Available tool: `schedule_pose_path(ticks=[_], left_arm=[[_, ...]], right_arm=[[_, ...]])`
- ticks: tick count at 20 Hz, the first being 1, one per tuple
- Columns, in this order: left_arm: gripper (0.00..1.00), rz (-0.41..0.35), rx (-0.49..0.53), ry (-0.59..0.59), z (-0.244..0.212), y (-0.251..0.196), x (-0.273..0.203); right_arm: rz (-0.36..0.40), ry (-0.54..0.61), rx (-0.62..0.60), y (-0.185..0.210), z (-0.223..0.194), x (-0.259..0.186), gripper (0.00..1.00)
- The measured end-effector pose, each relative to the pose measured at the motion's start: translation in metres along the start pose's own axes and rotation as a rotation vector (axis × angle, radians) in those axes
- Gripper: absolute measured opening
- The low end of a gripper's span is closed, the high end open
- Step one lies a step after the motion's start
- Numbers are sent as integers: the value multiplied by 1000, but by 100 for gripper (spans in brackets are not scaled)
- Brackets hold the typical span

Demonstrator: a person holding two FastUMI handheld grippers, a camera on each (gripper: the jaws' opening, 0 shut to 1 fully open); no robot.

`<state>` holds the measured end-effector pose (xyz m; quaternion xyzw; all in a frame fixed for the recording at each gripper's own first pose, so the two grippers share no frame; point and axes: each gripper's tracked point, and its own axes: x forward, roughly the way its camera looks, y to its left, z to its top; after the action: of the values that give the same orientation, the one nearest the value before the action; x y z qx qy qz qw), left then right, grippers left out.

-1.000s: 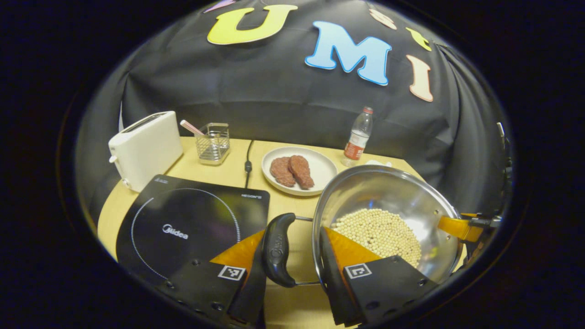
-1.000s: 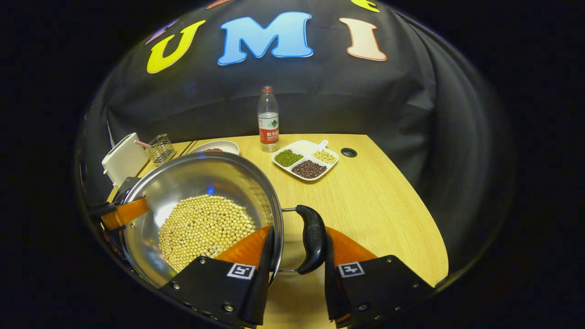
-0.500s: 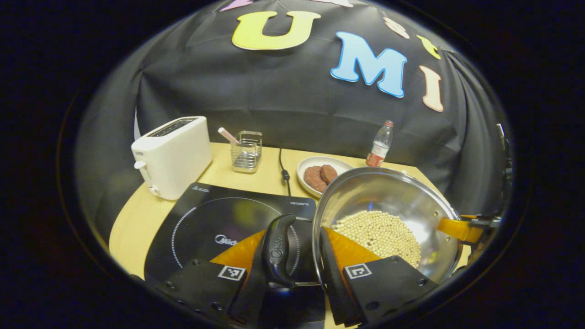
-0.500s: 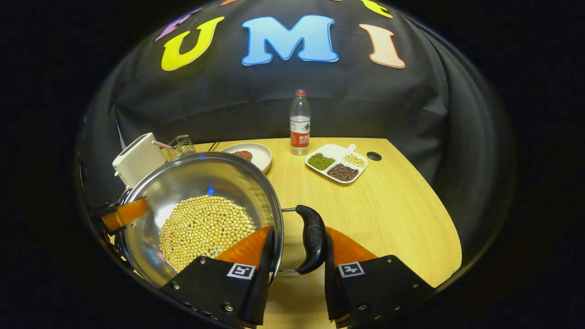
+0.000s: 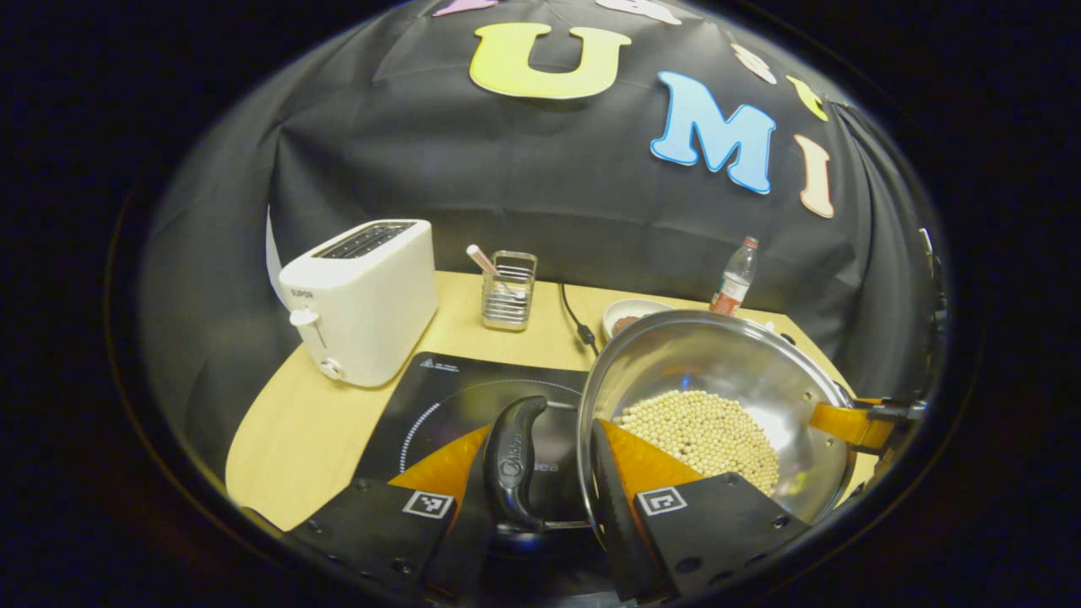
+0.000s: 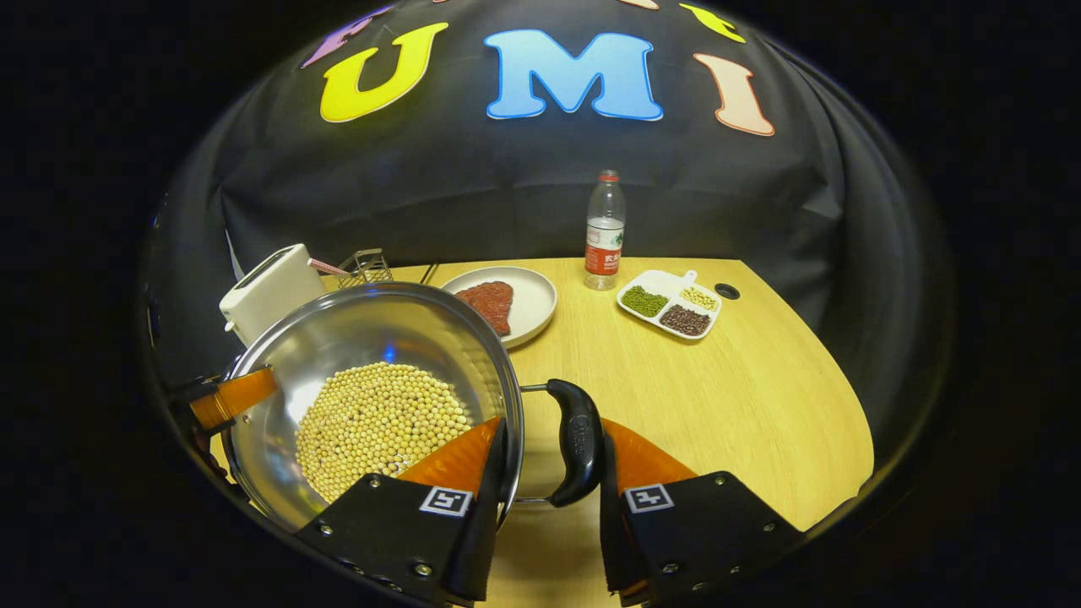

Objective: First push the handle of the pot to place it horizontally, then grasp the pot with both hands and set it on the induction cooktop.

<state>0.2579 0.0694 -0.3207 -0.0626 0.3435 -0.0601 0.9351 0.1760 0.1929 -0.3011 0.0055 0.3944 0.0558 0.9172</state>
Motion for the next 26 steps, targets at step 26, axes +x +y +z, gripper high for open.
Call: schedule_pose_path(ticks=[26], left_arm=[[88, 136, 9, -78, 20, 160, 4]], right_arm=[[99, -81, 46, 131, 11, 17, 69]])
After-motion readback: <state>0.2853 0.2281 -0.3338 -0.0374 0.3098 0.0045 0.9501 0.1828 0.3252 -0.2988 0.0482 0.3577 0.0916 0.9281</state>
